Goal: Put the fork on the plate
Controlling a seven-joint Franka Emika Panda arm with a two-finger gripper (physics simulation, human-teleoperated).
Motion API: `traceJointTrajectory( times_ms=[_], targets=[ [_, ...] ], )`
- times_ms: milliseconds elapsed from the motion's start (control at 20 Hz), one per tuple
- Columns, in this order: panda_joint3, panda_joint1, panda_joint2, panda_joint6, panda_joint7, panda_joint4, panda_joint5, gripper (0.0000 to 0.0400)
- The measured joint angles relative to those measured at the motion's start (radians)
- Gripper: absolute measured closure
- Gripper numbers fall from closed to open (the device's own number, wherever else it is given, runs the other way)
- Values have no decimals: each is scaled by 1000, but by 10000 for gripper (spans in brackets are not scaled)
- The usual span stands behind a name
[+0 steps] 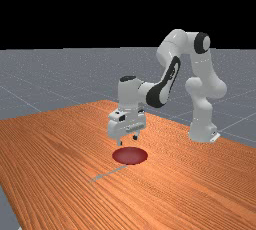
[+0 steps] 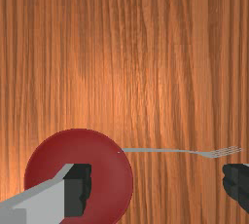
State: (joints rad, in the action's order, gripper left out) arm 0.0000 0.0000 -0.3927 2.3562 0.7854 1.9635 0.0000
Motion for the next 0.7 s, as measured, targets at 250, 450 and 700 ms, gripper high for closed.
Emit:
traceJointTrajectory(
  times_ms=[250,450,700],
  targets=[
    [-7,4,1,-8,-41,-1,8,21],
    [-128,74,45,-140,-733,31,62,347],
    [-199,108,16,-251,-1294,-21,181,396]
  ],
)
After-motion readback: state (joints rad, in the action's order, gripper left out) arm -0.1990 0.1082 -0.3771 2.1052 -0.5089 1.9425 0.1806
